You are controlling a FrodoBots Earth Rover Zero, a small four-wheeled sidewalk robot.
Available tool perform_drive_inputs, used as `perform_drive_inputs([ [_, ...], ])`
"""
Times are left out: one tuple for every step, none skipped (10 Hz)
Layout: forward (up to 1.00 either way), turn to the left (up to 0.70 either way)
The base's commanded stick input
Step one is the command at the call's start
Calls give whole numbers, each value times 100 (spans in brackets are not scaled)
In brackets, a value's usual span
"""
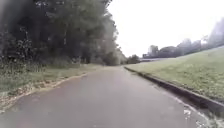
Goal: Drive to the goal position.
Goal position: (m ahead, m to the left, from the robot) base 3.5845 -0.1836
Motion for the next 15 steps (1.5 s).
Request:
perform_drive_inputs([
  [85,-18],
  [85,-19],
  [85,-19],
  [85,-19],
  [85,-19],
  [85,-18],
  [85,-18],
  [85,-18],
  [85,-15],
  [85,-13],
  [85,-10],
  [85,-7],
  [85,-5],
  [85,-4],
  [85,-3],
])
